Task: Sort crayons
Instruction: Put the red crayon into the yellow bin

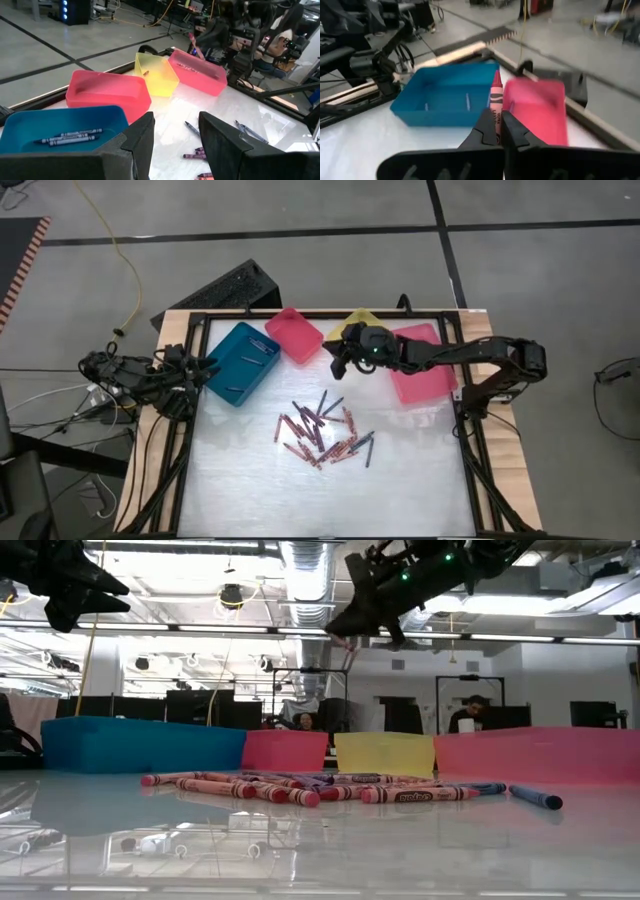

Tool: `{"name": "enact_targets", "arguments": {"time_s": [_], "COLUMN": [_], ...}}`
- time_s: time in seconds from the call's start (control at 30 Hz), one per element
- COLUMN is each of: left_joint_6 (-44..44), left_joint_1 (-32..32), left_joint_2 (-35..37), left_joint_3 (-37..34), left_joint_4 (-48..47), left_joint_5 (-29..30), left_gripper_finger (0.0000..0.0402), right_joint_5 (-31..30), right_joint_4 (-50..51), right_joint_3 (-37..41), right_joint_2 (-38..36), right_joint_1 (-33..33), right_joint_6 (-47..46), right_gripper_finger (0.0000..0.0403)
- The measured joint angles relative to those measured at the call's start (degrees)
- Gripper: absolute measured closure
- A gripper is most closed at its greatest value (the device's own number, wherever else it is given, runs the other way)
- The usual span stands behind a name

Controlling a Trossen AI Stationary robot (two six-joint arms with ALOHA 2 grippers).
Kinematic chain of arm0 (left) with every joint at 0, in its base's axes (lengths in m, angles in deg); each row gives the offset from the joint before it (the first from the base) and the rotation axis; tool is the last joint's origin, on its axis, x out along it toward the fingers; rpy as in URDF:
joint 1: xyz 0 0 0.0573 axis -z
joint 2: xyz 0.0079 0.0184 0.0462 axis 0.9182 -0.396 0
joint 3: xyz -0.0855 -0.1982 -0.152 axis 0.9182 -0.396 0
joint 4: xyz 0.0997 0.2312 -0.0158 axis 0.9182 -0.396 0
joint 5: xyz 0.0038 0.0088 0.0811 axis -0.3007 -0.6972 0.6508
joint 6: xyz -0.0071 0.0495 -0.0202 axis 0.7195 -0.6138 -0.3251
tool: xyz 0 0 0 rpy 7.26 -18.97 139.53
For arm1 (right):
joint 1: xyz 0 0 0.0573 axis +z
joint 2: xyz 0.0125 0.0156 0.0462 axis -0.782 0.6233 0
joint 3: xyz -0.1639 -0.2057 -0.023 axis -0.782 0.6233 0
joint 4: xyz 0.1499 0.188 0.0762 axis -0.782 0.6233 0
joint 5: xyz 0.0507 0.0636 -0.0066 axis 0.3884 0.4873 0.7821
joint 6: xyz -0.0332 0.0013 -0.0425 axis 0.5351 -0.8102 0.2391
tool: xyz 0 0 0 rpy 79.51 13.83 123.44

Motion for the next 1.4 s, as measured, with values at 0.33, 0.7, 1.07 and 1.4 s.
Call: {"name": "enact_targets", "arguments": {"time_s": [0.33, 0.7, 1.07, 1.4], "left_joint_6": [0.2, 0.5, 2.5, 5.7], "left_joint_1": [0.0, 0.0, 0.0, 0.0], "left_joint_2": [0.0, 0.0, 0.0, 0.0], "left_joint_3": [0.0, 0.0, 0.0, 0.0], "left_joint_4": [0.1, 0.2, 0.3, 0.1], "left_joint_5": [1.7, 7.5, 9.9, 12.3], "left_gripper_finger": [0.0256, 0.0256, 0.0256, 0.0256], "right_joint_5": [0.2, 6.4, 7.7, 19.2], "right_joint_4": [-6.3, -14.4, -17.0, -2.1], "right_joint_3": [0.0, -0.1, 0.0, -0.1], "right_joint_2": [0.0, 3.4, 11.4, 8.7], "right_joint_1": [-2.9, -6.7, -11.3, -20.3], "right_joint_6": [9.8, 10.8, 8.6, 10.8], "right_gripper_finger": [0.0403, 0.0403, 0.0403, 0.0403]}}
